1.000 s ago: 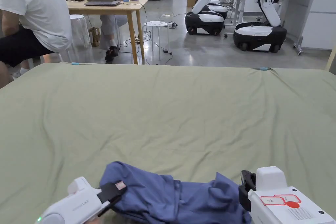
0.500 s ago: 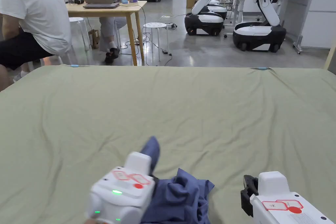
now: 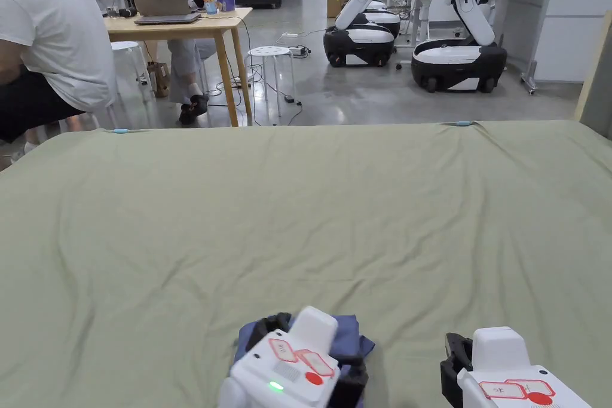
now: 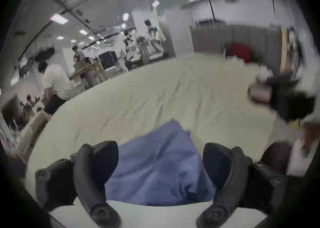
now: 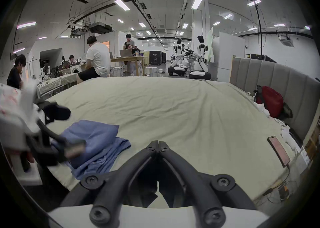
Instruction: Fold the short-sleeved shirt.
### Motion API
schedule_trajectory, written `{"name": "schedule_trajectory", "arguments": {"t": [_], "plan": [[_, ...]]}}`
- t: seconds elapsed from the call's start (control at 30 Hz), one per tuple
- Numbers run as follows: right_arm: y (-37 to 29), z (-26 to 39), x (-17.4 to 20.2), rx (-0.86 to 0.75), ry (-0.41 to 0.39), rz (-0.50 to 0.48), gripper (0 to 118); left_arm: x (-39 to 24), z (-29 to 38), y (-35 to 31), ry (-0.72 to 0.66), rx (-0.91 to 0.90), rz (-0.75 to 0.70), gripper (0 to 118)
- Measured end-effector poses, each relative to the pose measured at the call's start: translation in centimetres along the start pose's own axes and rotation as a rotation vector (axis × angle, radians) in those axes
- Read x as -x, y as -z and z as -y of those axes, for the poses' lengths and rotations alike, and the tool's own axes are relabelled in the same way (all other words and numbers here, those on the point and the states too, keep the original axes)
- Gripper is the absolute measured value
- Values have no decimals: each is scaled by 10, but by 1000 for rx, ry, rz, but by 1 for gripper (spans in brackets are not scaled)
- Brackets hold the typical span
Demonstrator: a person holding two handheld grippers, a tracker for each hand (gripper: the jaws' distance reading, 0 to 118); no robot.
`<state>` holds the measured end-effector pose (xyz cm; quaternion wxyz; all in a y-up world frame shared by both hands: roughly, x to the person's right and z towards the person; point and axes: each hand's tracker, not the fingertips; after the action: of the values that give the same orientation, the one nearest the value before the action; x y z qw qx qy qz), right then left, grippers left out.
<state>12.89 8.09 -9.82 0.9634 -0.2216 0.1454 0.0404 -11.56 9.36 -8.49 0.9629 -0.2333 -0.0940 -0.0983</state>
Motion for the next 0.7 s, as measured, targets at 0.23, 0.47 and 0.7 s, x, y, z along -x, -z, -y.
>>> {"name": "schedule_trajectory", "arguments": {"t": [0.23,0.47,0.7], "plan": [[4,-3,11,-1,4,-25,0,73,15,5,-520,48,89,79],[6,-2,12,13,1,-26,0,28,40,34,-599,167,280,0],[5,-1,8,37,-10,-14,0,-7,49,52,-578,206,319,0]]}}
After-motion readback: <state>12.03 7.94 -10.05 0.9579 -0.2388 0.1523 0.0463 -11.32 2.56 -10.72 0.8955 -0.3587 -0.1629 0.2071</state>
